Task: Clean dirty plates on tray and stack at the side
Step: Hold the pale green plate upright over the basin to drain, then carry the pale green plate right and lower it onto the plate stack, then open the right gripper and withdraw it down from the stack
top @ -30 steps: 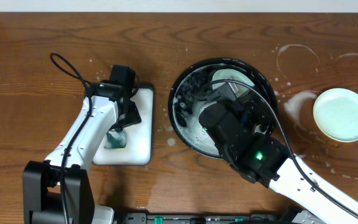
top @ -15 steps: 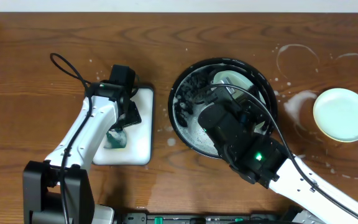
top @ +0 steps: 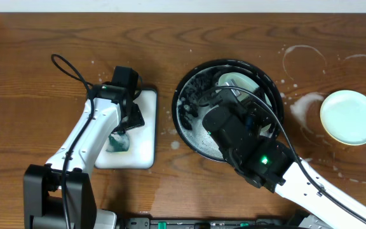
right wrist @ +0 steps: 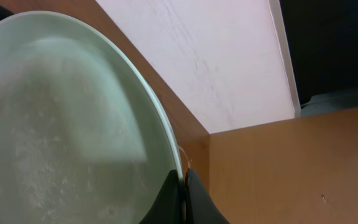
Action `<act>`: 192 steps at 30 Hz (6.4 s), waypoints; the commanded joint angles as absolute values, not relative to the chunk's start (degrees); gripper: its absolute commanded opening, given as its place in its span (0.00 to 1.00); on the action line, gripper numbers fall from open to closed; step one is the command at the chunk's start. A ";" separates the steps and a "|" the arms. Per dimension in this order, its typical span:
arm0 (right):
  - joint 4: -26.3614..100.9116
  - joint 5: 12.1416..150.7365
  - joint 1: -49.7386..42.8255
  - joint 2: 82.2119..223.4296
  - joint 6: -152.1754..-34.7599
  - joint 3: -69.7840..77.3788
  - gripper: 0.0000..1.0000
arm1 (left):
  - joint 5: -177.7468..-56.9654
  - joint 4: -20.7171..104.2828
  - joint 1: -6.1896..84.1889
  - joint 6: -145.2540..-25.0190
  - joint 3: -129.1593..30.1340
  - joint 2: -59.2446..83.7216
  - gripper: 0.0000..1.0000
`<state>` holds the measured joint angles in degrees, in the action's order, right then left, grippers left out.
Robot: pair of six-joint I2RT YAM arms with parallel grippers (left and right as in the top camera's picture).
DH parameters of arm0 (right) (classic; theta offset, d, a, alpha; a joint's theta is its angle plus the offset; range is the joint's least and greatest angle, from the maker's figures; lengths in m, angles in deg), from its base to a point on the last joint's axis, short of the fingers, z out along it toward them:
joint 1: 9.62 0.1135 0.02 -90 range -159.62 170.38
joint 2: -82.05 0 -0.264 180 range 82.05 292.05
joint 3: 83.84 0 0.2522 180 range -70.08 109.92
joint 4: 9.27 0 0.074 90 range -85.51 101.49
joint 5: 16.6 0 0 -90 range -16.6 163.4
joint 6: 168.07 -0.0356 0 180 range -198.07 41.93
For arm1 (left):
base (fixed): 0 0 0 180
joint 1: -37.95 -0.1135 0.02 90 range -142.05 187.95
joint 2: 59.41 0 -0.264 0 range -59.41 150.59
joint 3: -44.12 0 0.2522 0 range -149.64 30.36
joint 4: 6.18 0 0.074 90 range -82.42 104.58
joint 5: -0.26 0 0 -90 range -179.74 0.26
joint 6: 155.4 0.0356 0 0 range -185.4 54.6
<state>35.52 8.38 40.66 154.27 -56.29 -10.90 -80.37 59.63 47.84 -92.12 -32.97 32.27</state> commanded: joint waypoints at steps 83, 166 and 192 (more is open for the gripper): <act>38.27 11.55 33.32 153.68 -65.32 -10.90 0.01 | -80.07 59.74 47.62 -91.77 -33.23 31.83 0.82; 36.00 101.12 -6.55 147.98 -83.33 -10.79 0.62 | -80.07 59.74 47.62 -91.77 -33.23 31.83 0.82; 39.06 98.06 -1.11 130.49 -73.27 -10.88 0.99 | -80.07 59.72 47.62 -91.77 -33.23 31.83 0.82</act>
